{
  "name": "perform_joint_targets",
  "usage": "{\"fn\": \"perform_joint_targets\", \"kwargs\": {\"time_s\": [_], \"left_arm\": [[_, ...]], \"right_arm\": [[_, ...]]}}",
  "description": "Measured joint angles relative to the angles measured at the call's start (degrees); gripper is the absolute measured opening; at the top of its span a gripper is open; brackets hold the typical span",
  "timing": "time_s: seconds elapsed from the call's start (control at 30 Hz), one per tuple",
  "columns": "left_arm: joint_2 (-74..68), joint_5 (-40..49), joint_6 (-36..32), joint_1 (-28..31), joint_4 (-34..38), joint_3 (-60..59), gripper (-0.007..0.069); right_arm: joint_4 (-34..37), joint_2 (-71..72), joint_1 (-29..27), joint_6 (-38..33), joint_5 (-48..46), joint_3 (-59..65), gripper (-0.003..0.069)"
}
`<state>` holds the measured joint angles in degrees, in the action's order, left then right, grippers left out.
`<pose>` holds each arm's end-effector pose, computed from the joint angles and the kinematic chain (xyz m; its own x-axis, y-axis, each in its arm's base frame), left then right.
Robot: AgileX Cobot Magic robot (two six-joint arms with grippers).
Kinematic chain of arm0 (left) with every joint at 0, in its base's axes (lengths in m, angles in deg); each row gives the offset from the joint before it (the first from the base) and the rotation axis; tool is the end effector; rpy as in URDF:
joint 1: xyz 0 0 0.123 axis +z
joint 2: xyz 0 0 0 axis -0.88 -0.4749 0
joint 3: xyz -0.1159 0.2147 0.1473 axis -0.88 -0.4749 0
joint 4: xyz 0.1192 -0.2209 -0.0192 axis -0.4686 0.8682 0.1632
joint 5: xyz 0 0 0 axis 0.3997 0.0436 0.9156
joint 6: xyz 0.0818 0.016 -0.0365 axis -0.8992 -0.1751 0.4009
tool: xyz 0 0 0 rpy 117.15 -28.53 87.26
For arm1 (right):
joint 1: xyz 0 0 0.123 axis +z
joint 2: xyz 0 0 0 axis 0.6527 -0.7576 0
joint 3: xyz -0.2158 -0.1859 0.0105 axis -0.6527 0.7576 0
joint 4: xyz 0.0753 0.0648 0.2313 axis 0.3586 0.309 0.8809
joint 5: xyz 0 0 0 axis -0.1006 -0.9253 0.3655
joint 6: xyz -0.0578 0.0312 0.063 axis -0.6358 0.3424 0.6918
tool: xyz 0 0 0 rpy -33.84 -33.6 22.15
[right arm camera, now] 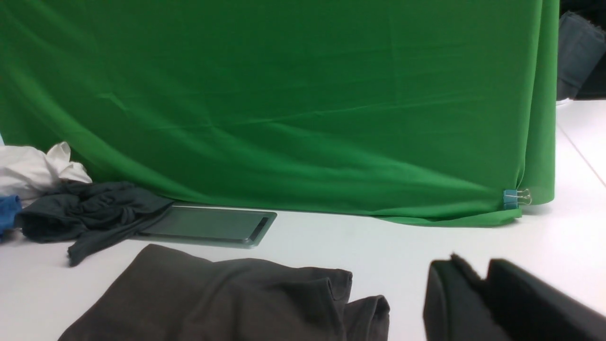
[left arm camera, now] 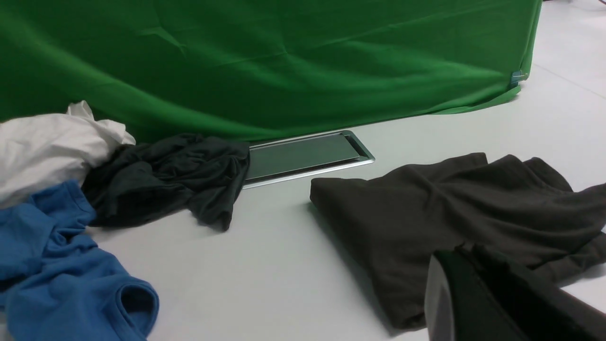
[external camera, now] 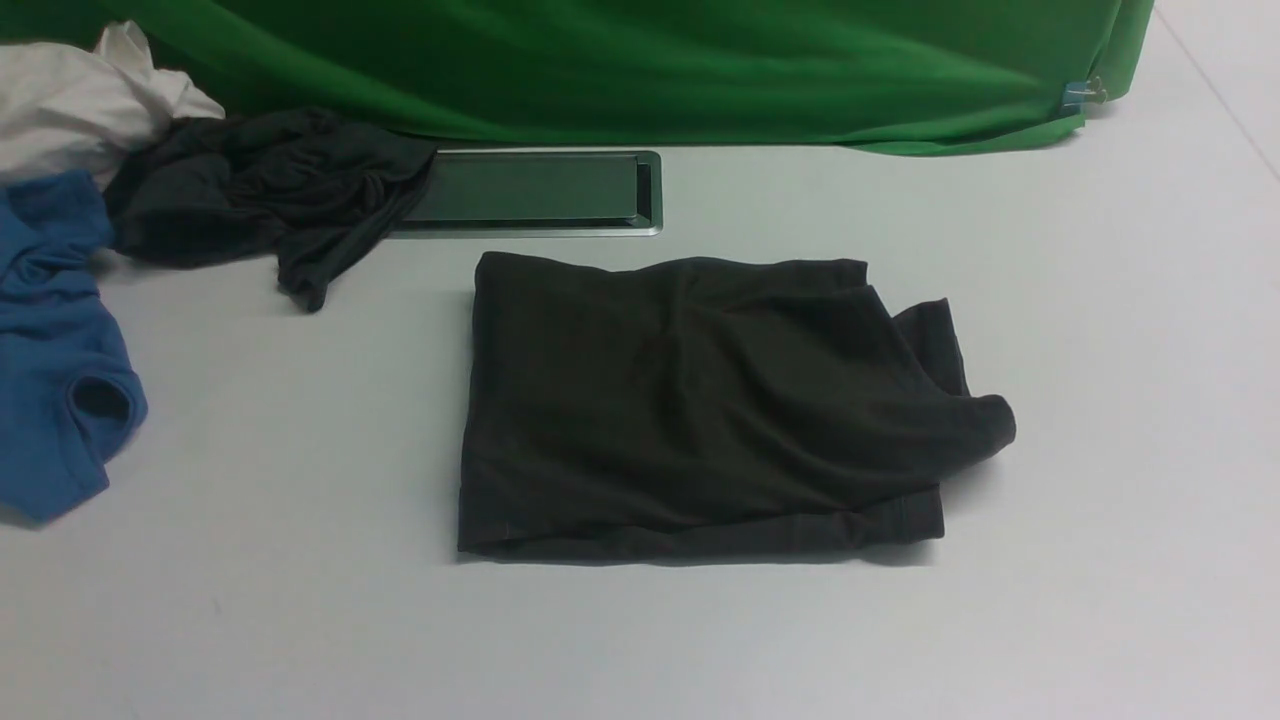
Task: Fold a long-sleeved shirt on a white desktop.
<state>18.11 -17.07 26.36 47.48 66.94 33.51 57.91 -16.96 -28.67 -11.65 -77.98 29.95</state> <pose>-0.0166 0.0057 0.3544 -0.1716 0.1125 -0.9787 0.2409 0.9681 0.0690 0.0563 0.0155 0.2981 -0.0581 0.0755 -0.9955 -0.2419 0.9663 0.0874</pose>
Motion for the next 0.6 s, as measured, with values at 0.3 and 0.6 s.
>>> {"fn": "perform_joint_targets", "kwargs": {"time_s": [0.3,0.6], "left_arm": [[0.0,-2.7,-6.2,0.0,-1.9,-5.3,0.0018],[0.3,-29.4,2.0,0.6,-6.5,-24.8,0.0018]], "right_arm": [[0.0,0.0,0.0,0.0,0.0,0.0,0.0119],[0.0,0.0,0.0,0.0,0.0,0.0,0.0133]]}}
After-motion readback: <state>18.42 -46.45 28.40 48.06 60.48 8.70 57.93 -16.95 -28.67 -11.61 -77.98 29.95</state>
